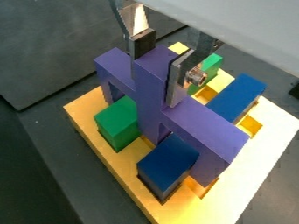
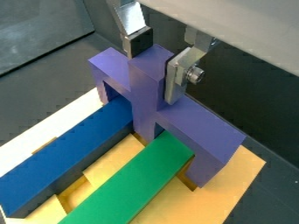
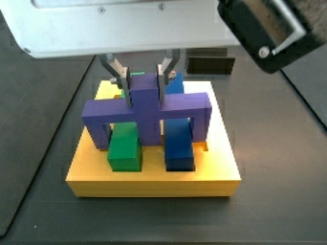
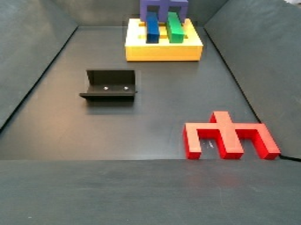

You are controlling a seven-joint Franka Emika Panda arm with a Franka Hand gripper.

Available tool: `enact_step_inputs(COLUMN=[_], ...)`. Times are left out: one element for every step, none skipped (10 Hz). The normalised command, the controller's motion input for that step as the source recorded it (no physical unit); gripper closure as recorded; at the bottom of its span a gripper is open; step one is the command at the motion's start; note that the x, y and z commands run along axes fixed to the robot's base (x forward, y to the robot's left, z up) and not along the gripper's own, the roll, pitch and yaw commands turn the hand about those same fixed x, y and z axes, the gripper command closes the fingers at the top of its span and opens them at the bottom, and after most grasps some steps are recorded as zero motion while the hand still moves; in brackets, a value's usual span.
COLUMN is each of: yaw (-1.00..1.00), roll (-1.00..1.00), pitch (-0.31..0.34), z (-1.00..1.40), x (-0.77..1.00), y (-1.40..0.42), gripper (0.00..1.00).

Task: Pick up the purple object. Move up. Place the purple object on the fixture. Regrasp the purple object. Move to above the board. Insert the purple object.
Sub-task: Insert the purple object.

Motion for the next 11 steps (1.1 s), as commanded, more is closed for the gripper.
enact_step_inputs(yaw=[0.0, -0.07, -0.17, -0.17, -0.18, -0.1, 0.0, -0.02, 0.0, 0.07, 0.04], roll=[0.01, 0.0, 0.05, 0.08, 0.1, 0.11, 0.14, 0.2, 0.34, 0.44, 0.5], pitch=[0.0, 0.0, 0.017, 0.023, 0.026, 0.0, 0.01, 0.036, 0.067, 0.081, 0.089], z=[-0.19, -0.19, -0.19, -0.17, -0.15, -0.26, -0.18, -0.23, -0.09, 0.0, 0.0], x=[0.07, 0.19, 0.2, 0.16, 0.16, 0.07, 0.02, 0.15, 0.13, 0.14, 0.11], y=[0.0, 0.0, 0.0, 0.0, 0.0, 0.0, 0.0, 0.0, -0.06, -0.16, -0.15], gripper=[1.0, 1.0, 1.0, 1.0, 1.0, 1.0, 1.0, 1.0, 1.0, 1.0, 1.0])
